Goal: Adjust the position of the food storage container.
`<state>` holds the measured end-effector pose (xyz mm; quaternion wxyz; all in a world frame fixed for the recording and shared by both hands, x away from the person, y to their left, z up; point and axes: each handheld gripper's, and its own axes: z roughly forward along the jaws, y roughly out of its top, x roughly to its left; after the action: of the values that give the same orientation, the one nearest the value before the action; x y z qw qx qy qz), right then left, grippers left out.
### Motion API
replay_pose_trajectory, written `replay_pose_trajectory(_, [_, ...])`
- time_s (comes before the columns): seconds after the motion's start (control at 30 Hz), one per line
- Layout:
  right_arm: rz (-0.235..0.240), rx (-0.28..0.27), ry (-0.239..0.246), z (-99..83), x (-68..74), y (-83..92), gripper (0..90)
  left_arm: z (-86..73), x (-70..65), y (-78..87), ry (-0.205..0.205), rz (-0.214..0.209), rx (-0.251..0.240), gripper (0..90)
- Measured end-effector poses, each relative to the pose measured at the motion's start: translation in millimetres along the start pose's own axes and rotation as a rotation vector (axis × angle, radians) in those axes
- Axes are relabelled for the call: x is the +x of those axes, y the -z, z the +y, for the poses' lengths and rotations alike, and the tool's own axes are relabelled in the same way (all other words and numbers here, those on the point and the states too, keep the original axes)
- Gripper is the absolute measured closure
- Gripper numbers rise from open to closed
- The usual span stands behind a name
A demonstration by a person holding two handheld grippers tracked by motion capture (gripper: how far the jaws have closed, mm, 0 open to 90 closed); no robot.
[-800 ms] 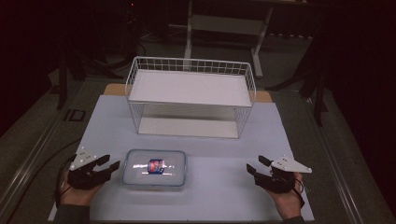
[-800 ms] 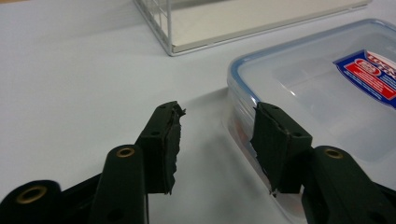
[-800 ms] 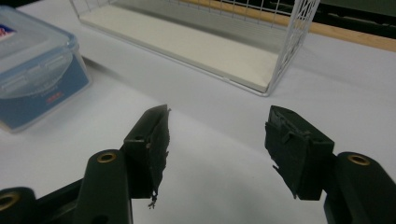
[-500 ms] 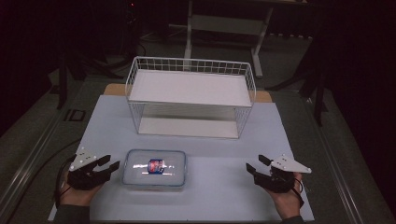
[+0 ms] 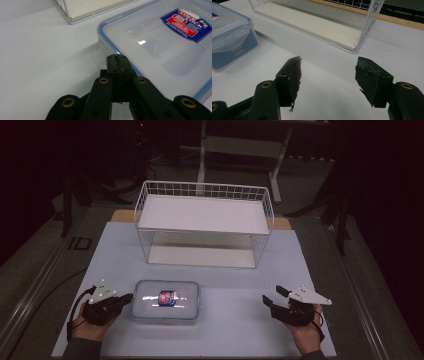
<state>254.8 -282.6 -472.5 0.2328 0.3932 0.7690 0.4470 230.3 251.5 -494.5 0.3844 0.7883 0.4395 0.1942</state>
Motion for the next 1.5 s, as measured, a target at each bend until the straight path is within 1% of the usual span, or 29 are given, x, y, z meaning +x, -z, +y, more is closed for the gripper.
replay_pose_trajectory(0.07, [0.003, -0.001, 0.002, 0.0, 0.2, -0.1, 36.9, -0.8, 0.2, 0.2, 0.007, -0.003, 0.009, 89.9])
replay_pose_trajectory(0.17, [0.004, -0.001, 0.001, 0.2, 0.0, 0.5, 36.8, -3.7, -0.7, 1.1, 0.007, -0.001, 0.037, 89.9])
replay_pose_trajectory(0.3, [0.004, -0.004, -0.005, 0.0, -0.8, 1.8, 36.8, -5.6, -1.6, 3.9, 0.005, -0.013, 0.053, 90.0])
replay_pose_trajectory(0.4, [0.006, -0.006, -0.005, 0.0, -1.0, 2.4, 36.9, -5.7, -3.7, 5.8, -0.001, -0.01, 0.064, 90.0])
replay_pose_trajectory(0.47, [0.006, -0.006, -0.004, 0.1, -0.9, 2.5, 36.9, -5.9, -4.0, 6.6, -0.001, -0.011, 0.066, 90.0])
replay_pose_trajectory(0.5, [0.006, -0.004, -0.002, 0.1, -0.7, 2.2, 37.0, -7.0, -4.2, 7.7, 0.004, -0.021, 0.067, 90.0])
replay_pose_trajectory(0.57, [0.01, -0.003, -0.001, 0.1, -0.4, 1.9, 36.9, -7.4, -4.9, 8.0, 0.005, -0.021, 0.072, 90.0])
replay_pose_trajectory(0.67, [0.012, -0.001, 0.0, 0.1, 0.0, 1.4, 37.1, -6.3, -6.7, 7.8, -0.008, -0.023, 0.08, 90.0])
replay_pose_trajectory(0.77, [0.016, 0.002, 0.004, 0.1, 0.6, 0.3, 37.1, -3.5, -12.3, 5.2, -0.035, -0.042, 0.084, 90.0])
replay_pose_trajectory(0.8, [0.016, 0.002, 0.004, 0.1, 0.6, 0.3, 37.1, -3.5, -12.3, 5.2, -0.035, -0.042, 0.084, 90.0])
replay_pose_trajectory(0.83, [0.018, 0.004, 0.007, 0.2, 1.3, -0.5, 37.1, -1.3, -16.3, 2.7, -0.042, -0.056, 0.086, 90.0])
replay_pose_trajectory(0.87, [0.018, 0.004, 0.007, 0.2, 1.3, -0.5, 37.1, -1.3, -16.3, 2.7, -0.042, -0.056, 0.086, 90.0])
replay_pose_trajectory(0.9, [0.019, 0.004, 0.009, 0.4, 2.0, -0.7, 37.0, 1.7, -20.1, -1.4, -0.04, -0.075, 0.082, 90.0])
replay_pose_trajectory(1.0, [0.023, 0.004, 0.01, 0.3, 2.0, -1.5, 37.0, 6.8, -24.6, -8.6, -0.039, -0.091, 0.078, 90.0])
replay_pose_trajectory(1.17, [0.026, 0.006, 0.008, 0.6, 2.7, -2.5, 37.0, 17.6, -37.9, -22.2, -0.068, -0.111, 0.079, 90.0])
replay_pose_trajectory(1.2, [0.027, 0.006, 0.007, 0.6, 2.9, -2.9, 37.0, 17.6, -37.9, -22.2, -0.068, -0.111, 0.079, 90.0])
replay_pose_trajectory(1.23, [0.027, 0.006, 0.009, 0.6, 2.8, -3.1, 37.0, 19.8, -41.8, -25.8, -0.067, -0.123, 0.076, 90.0])
replay_pose_trajectory(1.27, [0.028, 0.009, 0.008, 0.7, 3.0, -3.6, 37.0, 20.9, -43.0, -27.6, -0.066, -0.13, 0.074, 90.0])
replay_pose_trajectory(1.43, [0.034, 0.009, 0.012, 1.0, 4.7, -5.0, 36.9, 26.9, -50.7, -37.8, -0.062, -0.138, 0.071, 90.0])
replay_pose_trajectory(1.5, [0.036, 0.011, 0.015, 1.1, 4.8, -5.7, 36.8, 30.1, -54.0, -44.8, -0.06, -0.139, 0.084, 90.0])
